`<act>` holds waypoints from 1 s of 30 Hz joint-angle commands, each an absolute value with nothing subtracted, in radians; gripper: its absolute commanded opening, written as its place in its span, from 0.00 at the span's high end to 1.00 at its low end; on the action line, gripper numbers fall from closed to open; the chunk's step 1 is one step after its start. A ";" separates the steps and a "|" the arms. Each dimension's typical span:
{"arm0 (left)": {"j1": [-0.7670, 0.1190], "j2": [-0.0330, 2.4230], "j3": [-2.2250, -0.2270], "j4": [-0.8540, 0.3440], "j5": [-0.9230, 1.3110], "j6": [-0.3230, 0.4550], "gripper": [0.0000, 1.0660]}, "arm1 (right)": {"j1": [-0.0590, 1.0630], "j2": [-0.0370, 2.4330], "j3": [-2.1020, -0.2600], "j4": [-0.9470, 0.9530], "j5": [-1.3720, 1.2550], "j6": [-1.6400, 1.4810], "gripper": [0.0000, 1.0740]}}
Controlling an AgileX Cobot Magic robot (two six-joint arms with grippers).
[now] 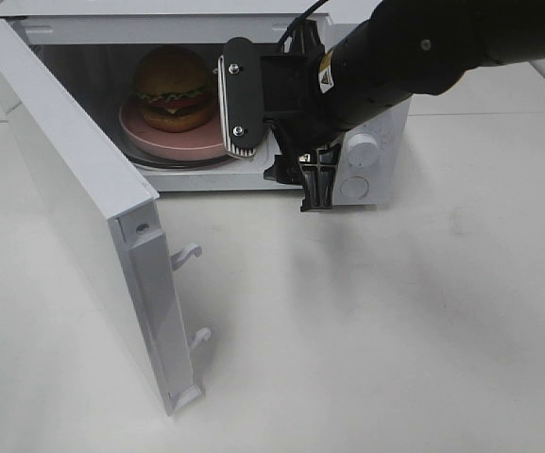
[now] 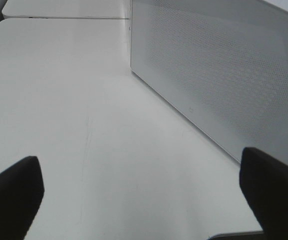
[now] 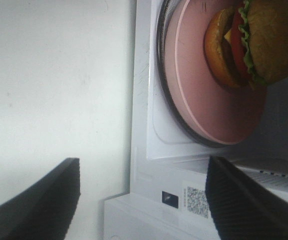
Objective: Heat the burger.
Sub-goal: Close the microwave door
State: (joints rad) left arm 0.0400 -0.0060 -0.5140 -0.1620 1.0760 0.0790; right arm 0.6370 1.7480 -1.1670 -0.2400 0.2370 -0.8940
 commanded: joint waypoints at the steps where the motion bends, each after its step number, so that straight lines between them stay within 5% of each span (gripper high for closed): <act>1: 0.042 -0.023 -0.513 -0.168 1.067 0.073 0.06 | 0.632 1.692 -1.119 -0.251 0.224 -0.837 0.35; 30: 0.042 -0.023 -0.513 -0.168 1.067 0.073 0.06 | 0.632 1.319 -0.807 -0.328 0.233 -0.558 0.35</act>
